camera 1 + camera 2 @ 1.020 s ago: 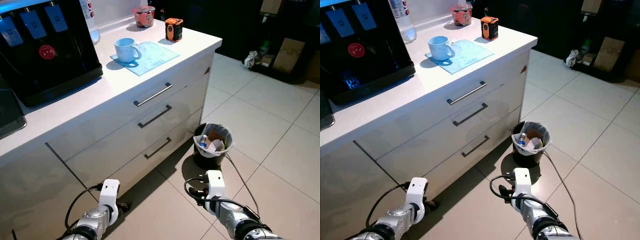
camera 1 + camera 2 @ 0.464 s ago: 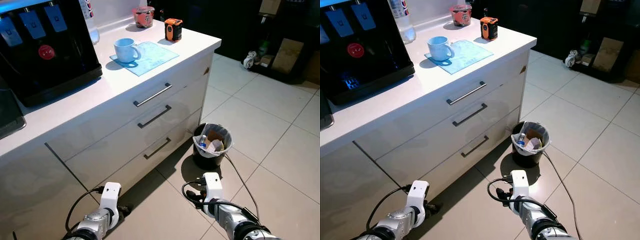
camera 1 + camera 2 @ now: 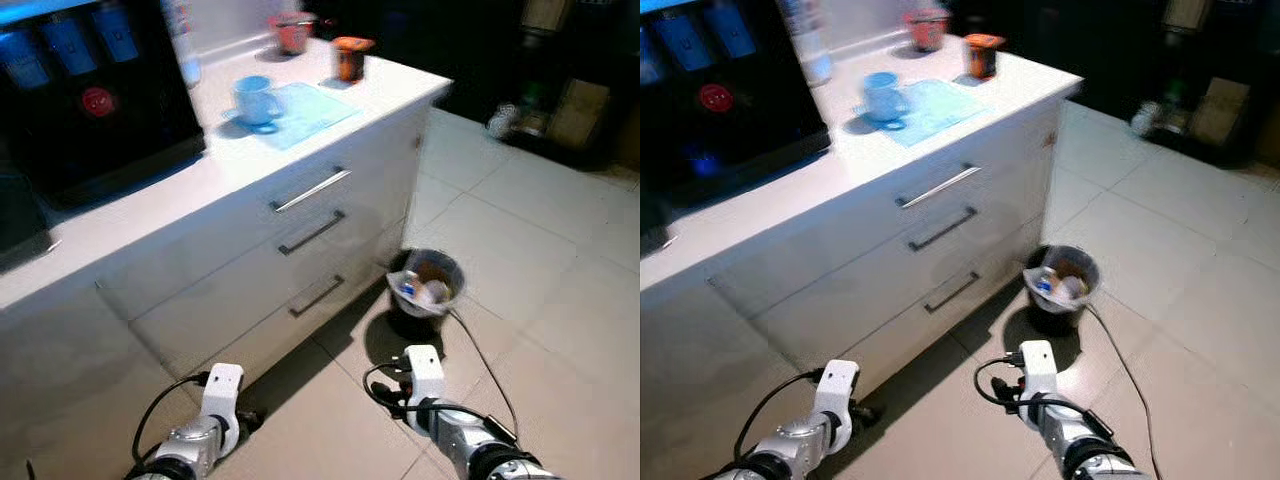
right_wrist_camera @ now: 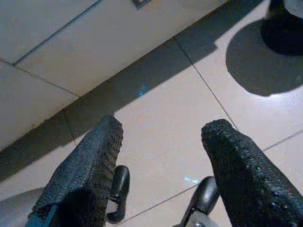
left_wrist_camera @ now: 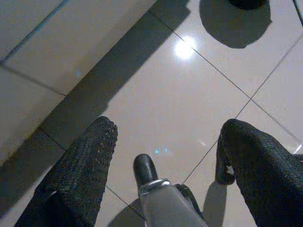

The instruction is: Kitchen organization

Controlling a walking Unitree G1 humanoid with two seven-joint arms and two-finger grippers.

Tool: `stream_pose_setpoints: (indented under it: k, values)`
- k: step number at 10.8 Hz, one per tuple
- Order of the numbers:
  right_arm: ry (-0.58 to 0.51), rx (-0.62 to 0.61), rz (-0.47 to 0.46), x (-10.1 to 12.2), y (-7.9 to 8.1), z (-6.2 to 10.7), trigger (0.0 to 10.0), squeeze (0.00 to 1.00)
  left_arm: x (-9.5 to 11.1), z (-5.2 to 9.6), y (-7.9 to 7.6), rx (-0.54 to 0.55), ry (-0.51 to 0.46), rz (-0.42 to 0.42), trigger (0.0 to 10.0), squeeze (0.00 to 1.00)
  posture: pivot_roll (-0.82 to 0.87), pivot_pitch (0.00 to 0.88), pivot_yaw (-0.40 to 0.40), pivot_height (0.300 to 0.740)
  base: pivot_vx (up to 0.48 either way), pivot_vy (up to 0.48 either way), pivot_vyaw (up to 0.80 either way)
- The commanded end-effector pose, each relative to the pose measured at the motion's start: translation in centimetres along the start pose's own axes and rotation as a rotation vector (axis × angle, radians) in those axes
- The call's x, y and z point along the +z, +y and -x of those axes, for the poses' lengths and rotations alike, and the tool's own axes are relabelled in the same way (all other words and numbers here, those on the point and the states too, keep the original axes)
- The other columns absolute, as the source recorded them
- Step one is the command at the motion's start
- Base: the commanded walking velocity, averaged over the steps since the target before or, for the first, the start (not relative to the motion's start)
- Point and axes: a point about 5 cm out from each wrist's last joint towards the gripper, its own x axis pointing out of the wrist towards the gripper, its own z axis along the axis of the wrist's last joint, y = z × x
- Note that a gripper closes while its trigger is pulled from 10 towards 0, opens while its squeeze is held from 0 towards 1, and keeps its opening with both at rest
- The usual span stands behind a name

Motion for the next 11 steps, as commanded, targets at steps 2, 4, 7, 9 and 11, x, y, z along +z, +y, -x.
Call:
stream_pose_setpoints:
  k: [2,4,7,9,11]
  values:
    - [-0.004,0.016,0.010,0.22,0.18,-0.06,10.0,0.00,0.11,0.09,0.42,0.011,0.006,-0.013,10.0,0.00,0.01,0.025,0.070,0.740,0.000,0.000,0.80]
    - [-0.010,0.016,0.007,0.39,0.35,-0.14,10.0,0.00,0.23,0.09,0.46,0.010,0.006,-0.018,10.0,0.00,0.01,0.024,0.072,0.740,0.000,0.000,0.80]
    - [-0.018,0.022,0.022,0.73,0.59,-0.25,10.0,0.00,0.40,0.07,0.46,0.011,0.004,-0.019,10.0,0.00,0.00,0.017,0.069,0.740,0.000,0.000,0.80]
    - [-0.021,0.023,0.026,0.90,0.39,-0.19,10.0,0.00,0.50,0.05,0.44,0.012,0.002,-0.021,10.0,0.00,0.01,0.011,0.067,0.740,0.000,0.000,0.80]
    - [-0.022,0.024,0.033,0.92,0.28,-0.15,10.0,0.00,0.56,0.02,0.33,0.014,-0.006,-0.006,10.0,0.00,0.01,0.007,0.063,0.740,0.000,0.000,0.80]
